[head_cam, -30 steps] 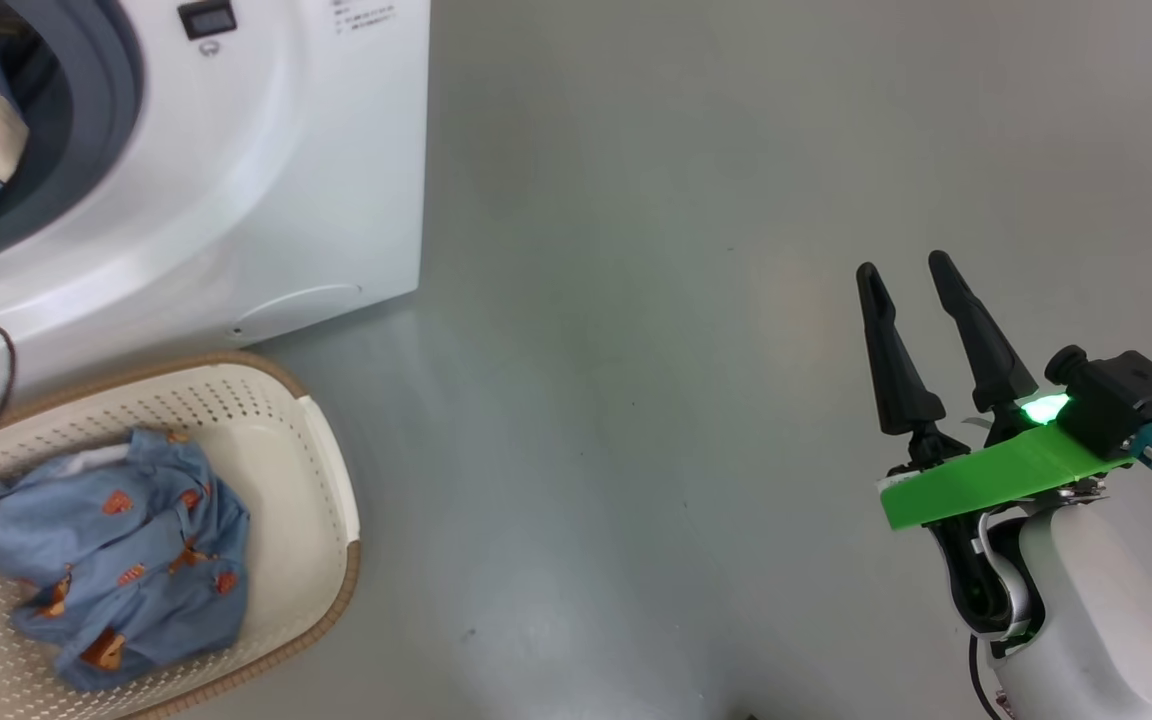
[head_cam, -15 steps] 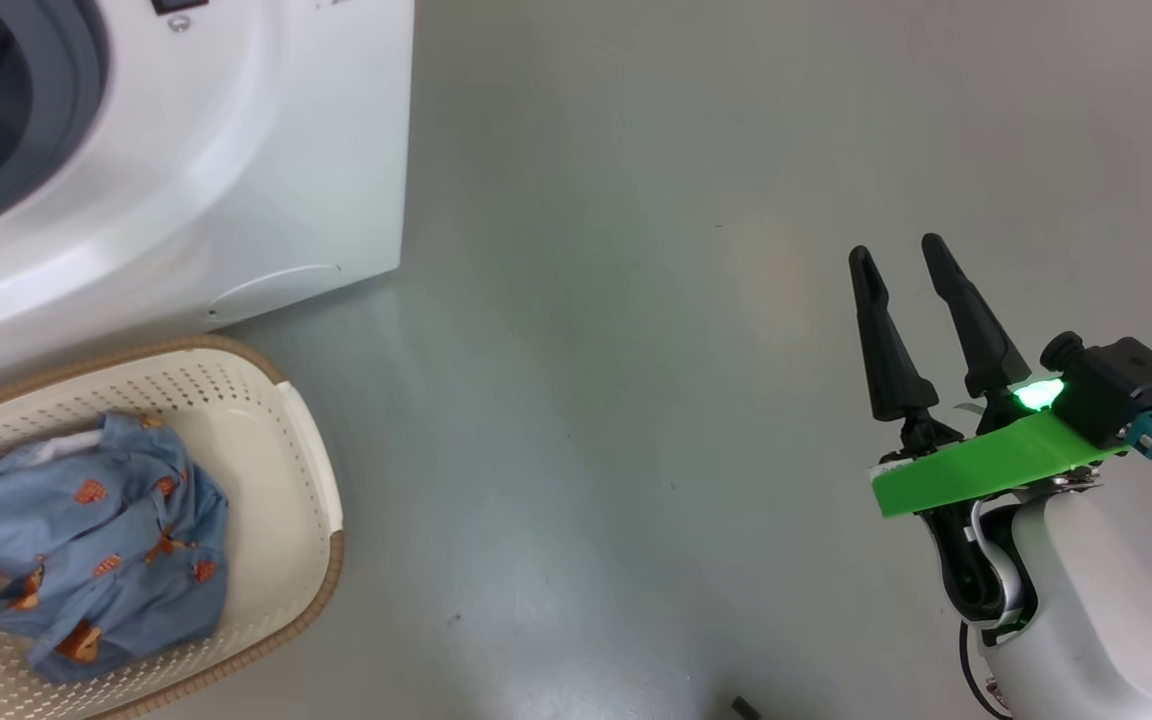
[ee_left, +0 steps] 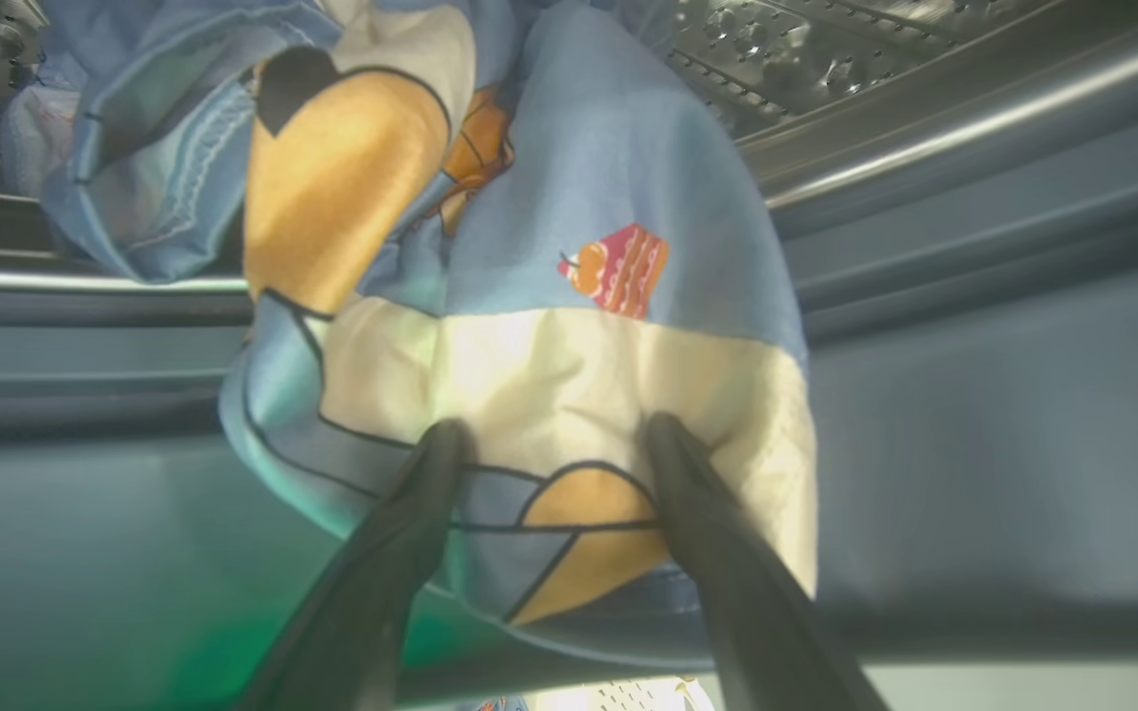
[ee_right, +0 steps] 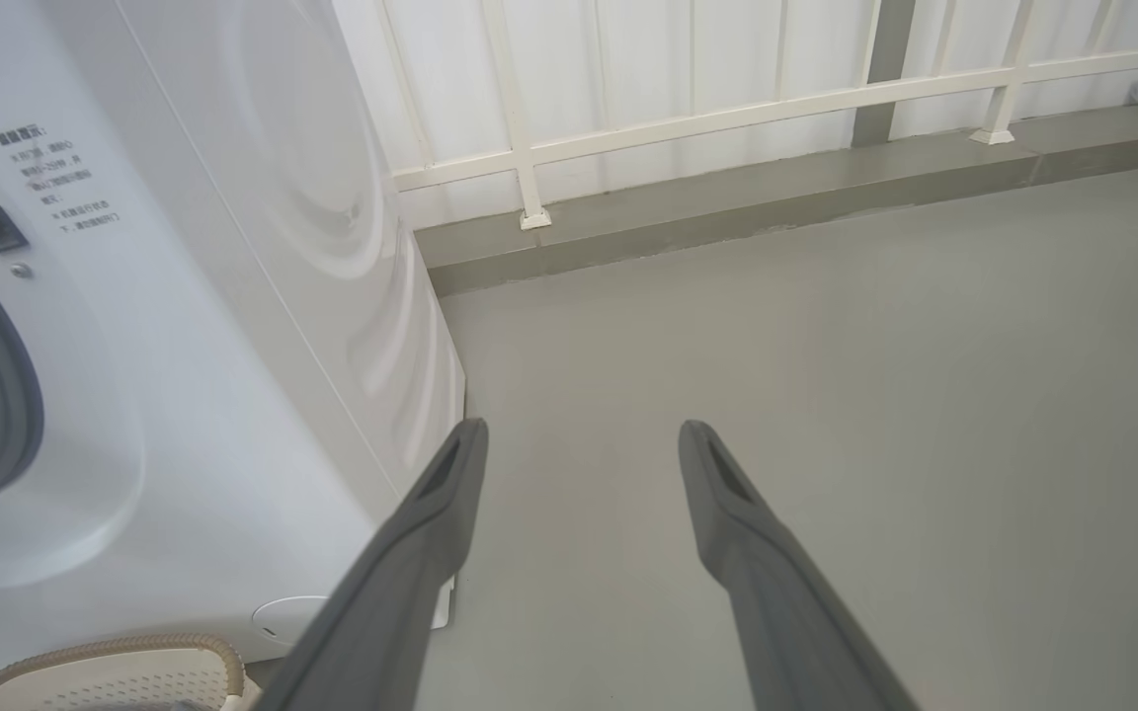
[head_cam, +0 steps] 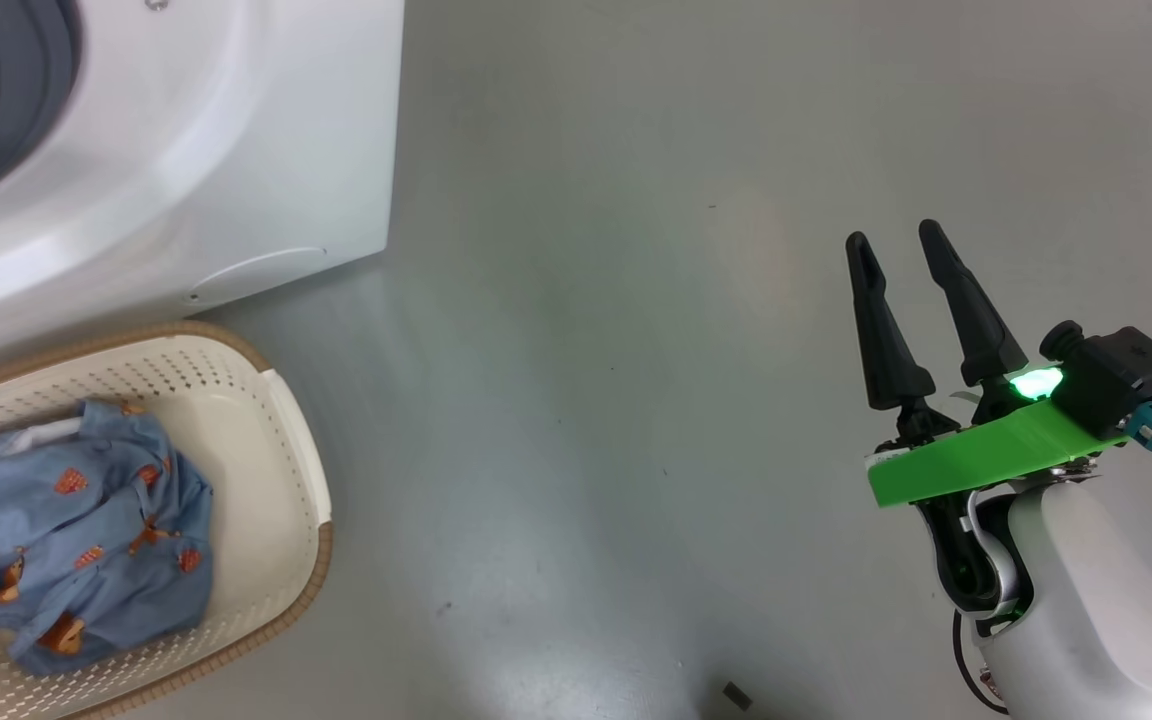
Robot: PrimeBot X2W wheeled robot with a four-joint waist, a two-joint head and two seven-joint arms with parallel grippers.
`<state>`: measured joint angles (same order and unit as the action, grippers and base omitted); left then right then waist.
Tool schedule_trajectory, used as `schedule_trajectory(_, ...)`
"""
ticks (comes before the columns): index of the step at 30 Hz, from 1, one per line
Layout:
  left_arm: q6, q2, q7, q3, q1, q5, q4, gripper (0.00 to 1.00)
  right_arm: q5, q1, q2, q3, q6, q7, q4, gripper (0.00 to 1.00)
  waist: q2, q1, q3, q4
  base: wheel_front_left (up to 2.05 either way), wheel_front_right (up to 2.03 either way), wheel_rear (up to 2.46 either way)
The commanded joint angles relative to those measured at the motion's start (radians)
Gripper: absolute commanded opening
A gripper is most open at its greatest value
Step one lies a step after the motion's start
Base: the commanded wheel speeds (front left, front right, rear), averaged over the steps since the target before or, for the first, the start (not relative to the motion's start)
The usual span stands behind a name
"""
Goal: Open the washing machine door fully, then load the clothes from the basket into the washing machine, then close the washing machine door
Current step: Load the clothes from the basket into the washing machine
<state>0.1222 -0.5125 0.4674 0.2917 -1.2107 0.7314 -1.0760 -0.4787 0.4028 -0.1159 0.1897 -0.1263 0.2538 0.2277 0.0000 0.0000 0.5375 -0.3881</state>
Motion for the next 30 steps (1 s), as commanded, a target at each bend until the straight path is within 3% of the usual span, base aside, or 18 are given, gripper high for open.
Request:
schedule_trajectory(1,0.002,-0.043,0.006,-0.010,-0.014,0.004,0.014,0.98,0.010,-0.001,-0.005,0.010,-0.004,0.008,-0.021,1.00,0.0000,0.0000,0.000,0.002,0.00,0.00,0.00)
schedule_trajectory(3,0.003,-0.039,0.012,-0.007,-0.013,0.011,0.016,0.00,0.011,0.001,-0.004,0.011,-0.004,0.008,-0.019,1.00,0.0000,0.0000,0.000,0.004,0.00,0.00,0.00)
schedule_trajectory(12,0.007,-0.044,-0.020,0.004,-0.011,0.030,0.052,0.00,0.011,0.004,-0.006,0.010,-0.004,0.008,-0.016,1.00,0.0000,0.0000,-0.011,0.020,0.00,0.00,0.00)
schedule_trajectory(19,0.007,-0.068,-0.133,0.005,-0.030,0.022,0.085,0.00,0.008,0.002,-0.009,0.018,-0.004,0.008,-0.020,1.00,0.0000,0.0000,-0.012,0.020,0.00,0.00,0.00)
schedule_trajectory(30,-0.039,-0.129,-0.332,0.017,-0.155,-0.060,0.097,0.00,-0.001,0.005,0.010,0.017,-0.004,0.008,-0.036,1.00,0.0000,0.0000,0.095,-0.042,0.00,0.00,0.00)
